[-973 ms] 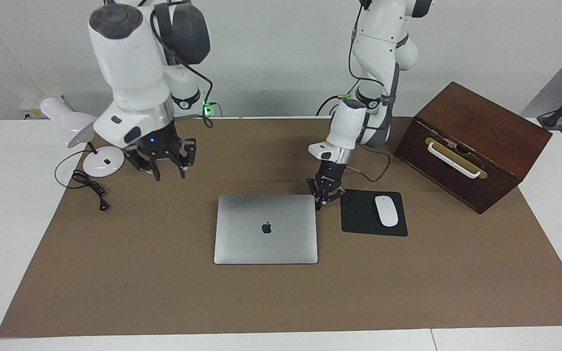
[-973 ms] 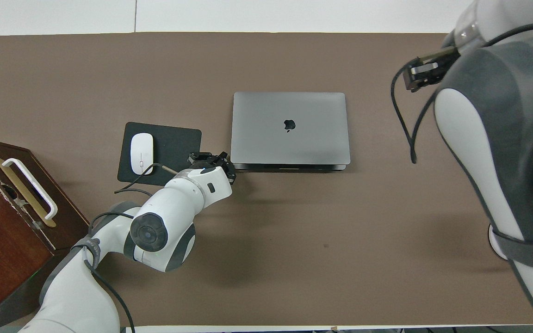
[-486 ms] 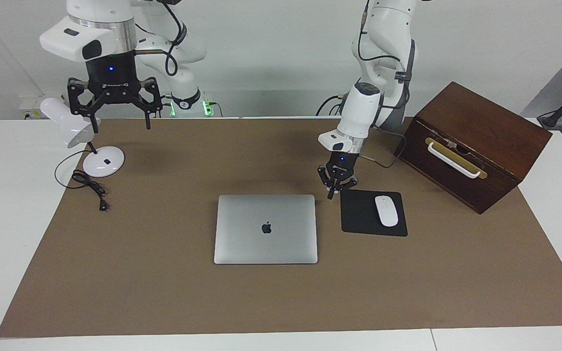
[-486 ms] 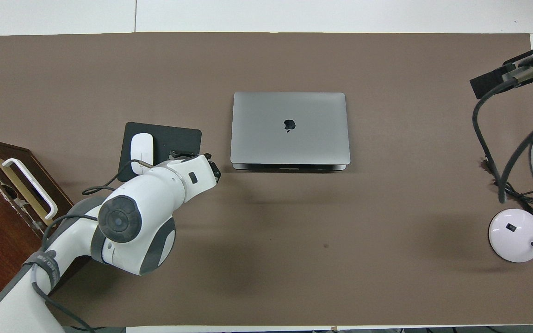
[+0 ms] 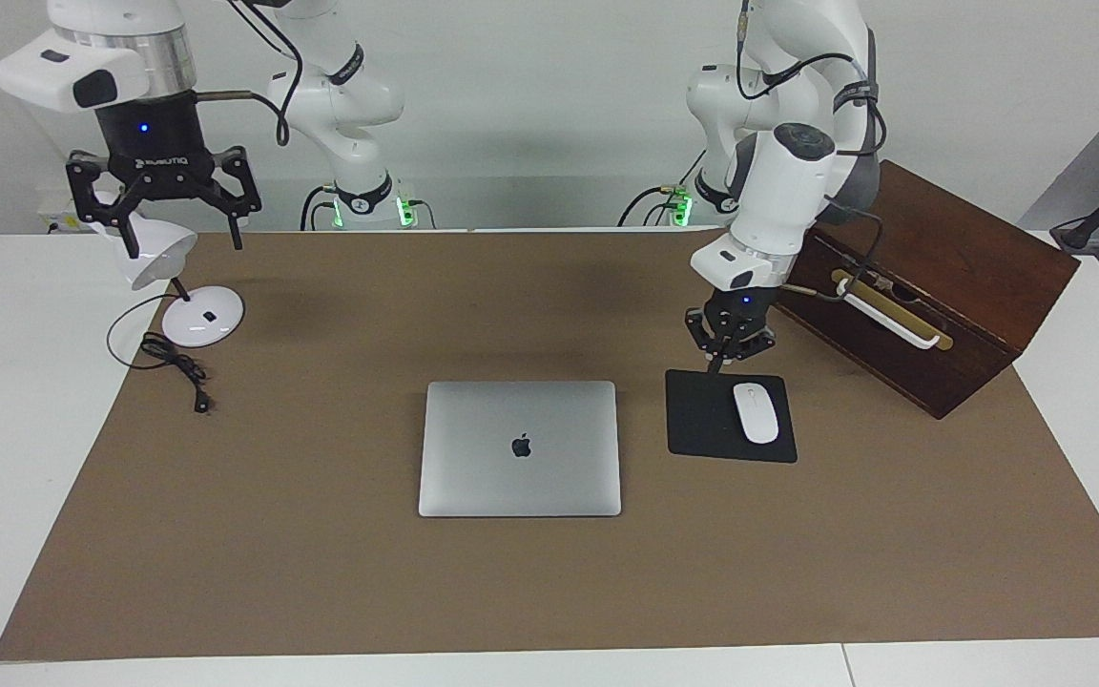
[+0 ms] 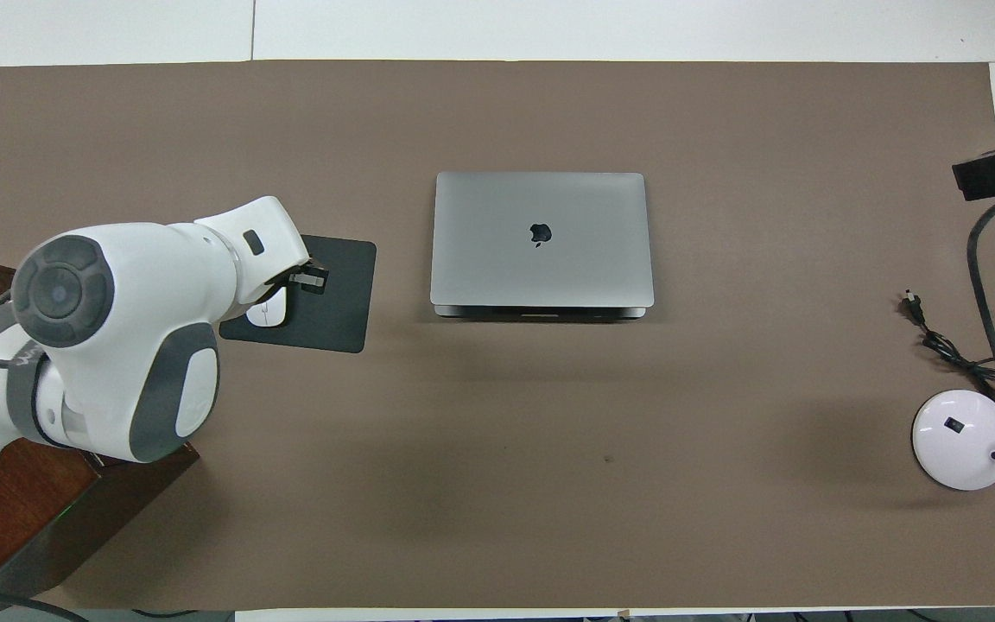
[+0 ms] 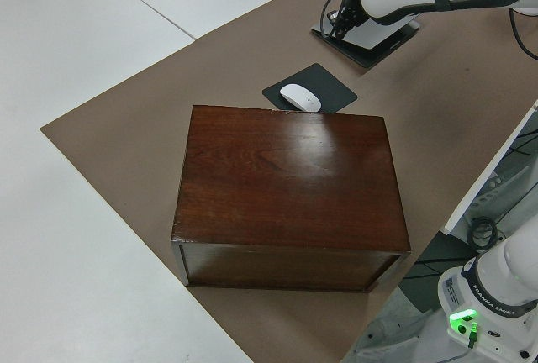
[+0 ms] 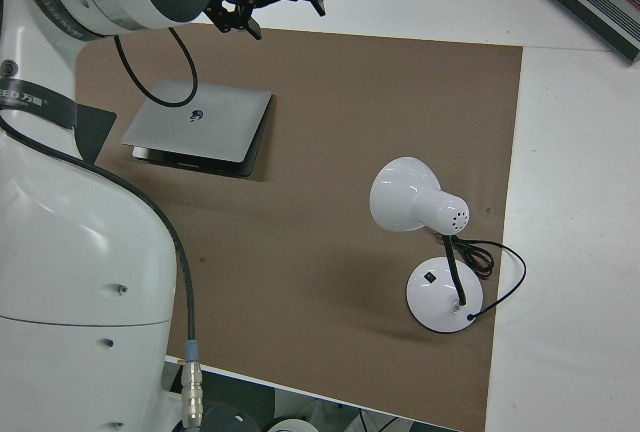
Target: Close laptop with both arms
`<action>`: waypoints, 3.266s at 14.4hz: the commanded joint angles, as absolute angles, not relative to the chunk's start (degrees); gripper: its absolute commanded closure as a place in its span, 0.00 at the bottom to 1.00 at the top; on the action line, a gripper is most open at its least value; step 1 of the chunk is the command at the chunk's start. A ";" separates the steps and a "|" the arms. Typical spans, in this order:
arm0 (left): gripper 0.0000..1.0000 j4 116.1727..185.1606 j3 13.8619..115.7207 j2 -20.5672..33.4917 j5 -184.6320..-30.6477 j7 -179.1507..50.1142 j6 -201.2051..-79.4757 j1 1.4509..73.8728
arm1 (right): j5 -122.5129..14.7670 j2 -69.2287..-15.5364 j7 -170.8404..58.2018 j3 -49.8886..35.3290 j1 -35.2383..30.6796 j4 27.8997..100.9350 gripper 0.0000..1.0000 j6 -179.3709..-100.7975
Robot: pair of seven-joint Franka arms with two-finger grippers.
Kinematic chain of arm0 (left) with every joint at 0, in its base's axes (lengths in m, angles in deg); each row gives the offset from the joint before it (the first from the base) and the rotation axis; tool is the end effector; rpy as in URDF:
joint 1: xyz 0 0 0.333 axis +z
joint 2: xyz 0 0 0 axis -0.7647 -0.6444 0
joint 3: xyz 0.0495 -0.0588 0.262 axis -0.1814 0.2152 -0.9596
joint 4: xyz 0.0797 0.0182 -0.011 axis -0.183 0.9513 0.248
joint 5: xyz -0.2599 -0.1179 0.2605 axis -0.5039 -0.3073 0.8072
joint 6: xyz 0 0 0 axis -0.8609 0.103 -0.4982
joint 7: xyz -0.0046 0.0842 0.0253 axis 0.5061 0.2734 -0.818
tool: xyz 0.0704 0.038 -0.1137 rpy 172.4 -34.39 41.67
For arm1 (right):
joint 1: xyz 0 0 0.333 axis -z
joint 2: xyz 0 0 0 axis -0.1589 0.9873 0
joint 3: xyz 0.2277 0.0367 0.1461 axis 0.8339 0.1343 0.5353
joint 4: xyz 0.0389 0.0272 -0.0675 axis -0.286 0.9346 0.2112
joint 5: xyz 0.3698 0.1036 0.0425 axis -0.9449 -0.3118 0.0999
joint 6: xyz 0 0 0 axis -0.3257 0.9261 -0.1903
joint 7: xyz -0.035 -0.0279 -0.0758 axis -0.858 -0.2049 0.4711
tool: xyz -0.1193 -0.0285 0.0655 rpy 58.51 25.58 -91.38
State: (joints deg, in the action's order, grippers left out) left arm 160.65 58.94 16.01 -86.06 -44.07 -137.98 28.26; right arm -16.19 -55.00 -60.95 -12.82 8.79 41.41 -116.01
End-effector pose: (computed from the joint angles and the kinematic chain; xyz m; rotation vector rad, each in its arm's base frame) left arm 0.5456 -0.1880 0.3830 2.9747 -0.5660 0.4245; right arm 0.5710 0.0033 0.6084 2.9694 0.3776 0.2451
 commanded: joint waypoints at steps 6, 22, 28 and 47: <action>0.00 154.59 59.22 17.57 -86.19 -40.03 -125.28 37.30 | -20.21 -60.27 -48.85 -15.53 11.08 54.62 0.00 -115.30; 0.00 140.27 57.63 22.32 -82.51 -37.91 -98.65 45.75 | -22.14 -59.57 -49.99 -16.85 10.46 53.30 0.00 -114.60; 0.00 137.80 58.60 21.62 -82.24 -44.48 -94.59 47.59 | -22.23 -59.39 -49.64 -16.85 9.85 53.30 0.00 -114.68; 0.00 138.41 59.13 22.15 -82.15 -44.59 -92.75 48.82 | -22.05 -59.13 -50.08 -17.03 9.32 53.30 0.00 -115.12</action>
